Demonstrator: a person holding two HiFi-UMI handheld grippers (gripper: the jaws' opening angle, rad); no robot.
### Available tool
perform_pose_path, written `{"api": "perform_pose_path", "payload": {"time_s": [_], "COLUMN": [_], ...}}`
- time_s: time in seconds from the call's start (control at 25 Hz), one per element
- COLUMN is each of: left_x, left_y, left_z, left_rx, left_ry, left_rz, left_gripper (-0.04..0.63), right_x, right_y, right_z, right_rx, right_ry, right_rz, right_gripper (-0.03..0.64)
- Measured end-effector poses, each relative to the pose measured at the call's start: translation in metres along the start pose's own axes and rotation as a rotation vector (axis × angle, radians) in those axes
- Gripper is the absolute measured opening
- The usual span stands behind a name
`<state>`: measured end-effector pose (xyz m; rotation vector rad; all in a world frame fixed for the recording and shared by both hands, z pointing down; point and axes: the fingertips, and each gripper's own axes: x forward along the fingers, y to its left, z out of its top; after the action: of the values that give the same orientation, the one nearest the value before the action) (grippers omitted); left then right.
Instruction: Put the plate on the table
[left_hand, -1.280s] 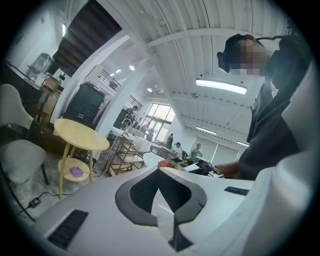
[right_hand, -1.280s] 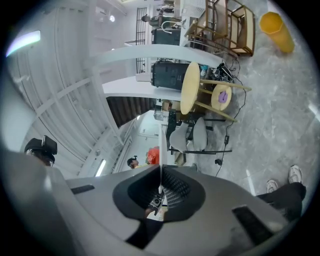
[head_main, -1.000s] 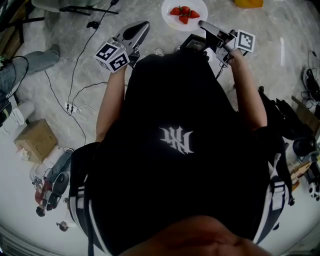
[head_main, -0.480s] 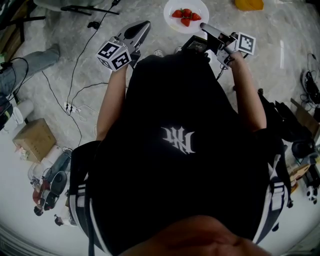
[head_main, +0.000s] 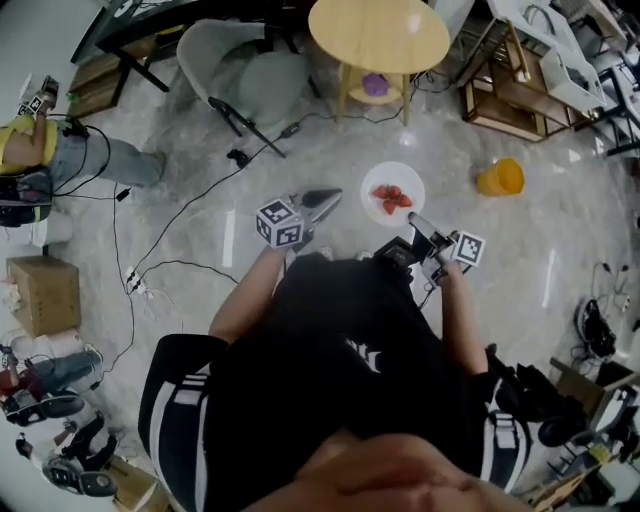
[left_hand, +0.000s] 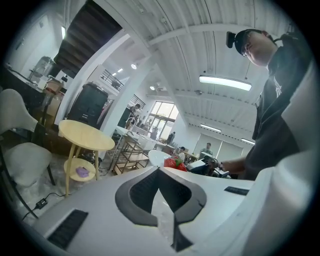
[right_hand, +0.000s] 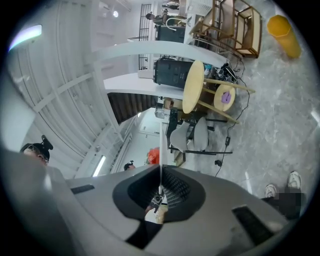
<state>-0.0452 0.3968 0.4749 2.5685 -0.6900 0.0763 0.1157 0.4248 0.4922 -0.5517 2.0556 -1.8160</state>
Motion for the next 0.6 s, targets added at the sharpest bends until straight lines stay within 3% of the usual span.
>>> {"api": "perform_pose_path", "payload": {"time_s": [0.32, 0.6], "left_x": [0.01, 0.002], "left_y": [0.019, 0.0], "left_z": [0.031, 0.023], "left_rx": [0.032, 0.04], "left_ry": [-0.013, -0.005], "left_rz": [-0.008, -0.013], "left_gripper": [0.0, 0.0], "right_x": [0.023, 0.013], "right_y": [0.007, 0.014], "right_z": [0.039, 0.025], "right_rx": [-0.072, -0.085], "right_ry": [-0.013, -0.025], "right_rz": [0.001, 0.02], "right_gripper": [0.011, 0.011]}}
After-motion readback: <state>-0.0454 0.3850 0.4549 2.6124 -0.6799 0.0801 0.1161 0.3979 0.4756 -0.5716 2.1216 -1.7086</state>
